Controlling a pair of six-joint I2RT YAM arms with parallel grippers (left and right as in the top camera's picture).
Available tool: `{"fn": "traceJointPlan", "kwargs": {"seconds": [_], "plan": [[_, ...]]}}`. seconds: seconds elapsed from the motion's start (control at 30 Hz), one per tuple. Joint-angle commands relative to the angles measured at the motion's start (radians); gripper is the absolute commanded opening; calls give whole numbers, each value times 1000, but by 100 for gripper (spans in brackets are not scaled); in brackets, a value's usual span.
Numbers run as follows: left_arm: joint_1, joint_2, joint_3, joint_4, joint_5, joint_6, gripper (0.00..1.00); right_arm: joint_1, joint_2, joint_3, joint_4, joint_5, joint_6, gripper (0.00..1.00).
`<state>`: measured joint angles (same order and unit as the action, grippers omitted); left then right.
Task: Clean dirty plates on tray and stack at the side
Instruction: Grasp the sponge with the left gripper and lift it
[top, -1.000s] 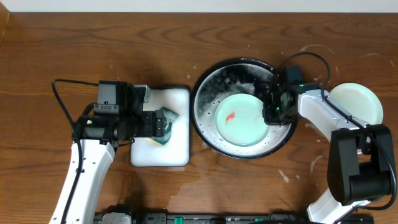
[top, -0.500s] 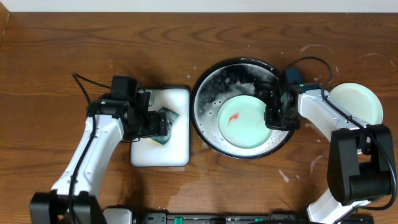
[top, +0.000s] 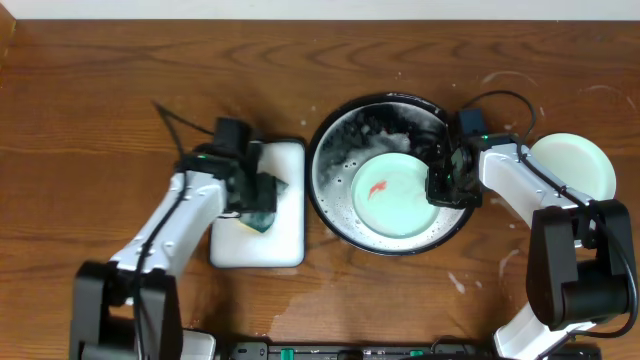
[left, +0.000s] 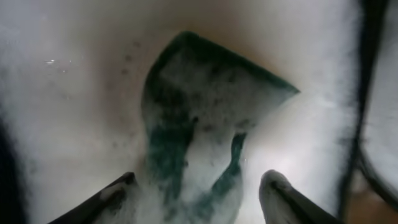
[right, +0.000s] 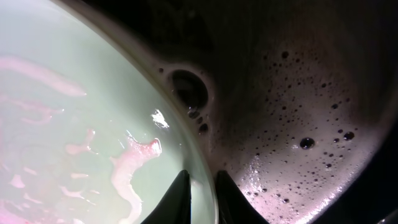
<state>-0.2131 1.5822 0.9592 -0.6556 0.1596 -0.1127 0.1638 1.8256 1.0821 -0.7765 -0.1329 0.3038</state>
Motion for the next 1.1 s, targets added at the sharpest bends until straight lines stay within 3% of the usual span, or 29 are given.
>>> {"fn": "traceJointPlan", "kwargs": {"seconds": [0.0, 0.03, 0.2, 0.3, 0.5, 0.6, 0.63, 0.7, 1.07], "plan": [[-65, 56, -9, 23, -198, -21, 64, 2, -8, 14, 2, 13, 14, 13], [-76, 72, -9, 38, -208, -21, 65, 2, -8, 14, 2, 13, 14, 13], [-85, 207, -9, 124, -208, -32, 44, 2, -8, 14, 1, 12, 14, 13], [-85, 270, -9, 142, -190, -32, 8, 2, -8, 14, -1, 9, 14, 13], [-85, 237, 43, 60, -141, -32, 8, 2, -8, 14, -10, 9, 13, 13], [-85, 162, 112, -39, -141, -33, 33, 2, -8, 14, -13, 9, 14, 12], [-85, 138, 127, -60, -142, -33, 49, 2, -8, 14, -13, 9, 14, 12], [-85, 90, 136, -78, -141, -32, 59, 2, -8, 14, -13, 9, 14, 12], [-85, 85, 58, -121, -146, -32, 56, 2, -8, 14, -18, 9, 14, 12]]}}
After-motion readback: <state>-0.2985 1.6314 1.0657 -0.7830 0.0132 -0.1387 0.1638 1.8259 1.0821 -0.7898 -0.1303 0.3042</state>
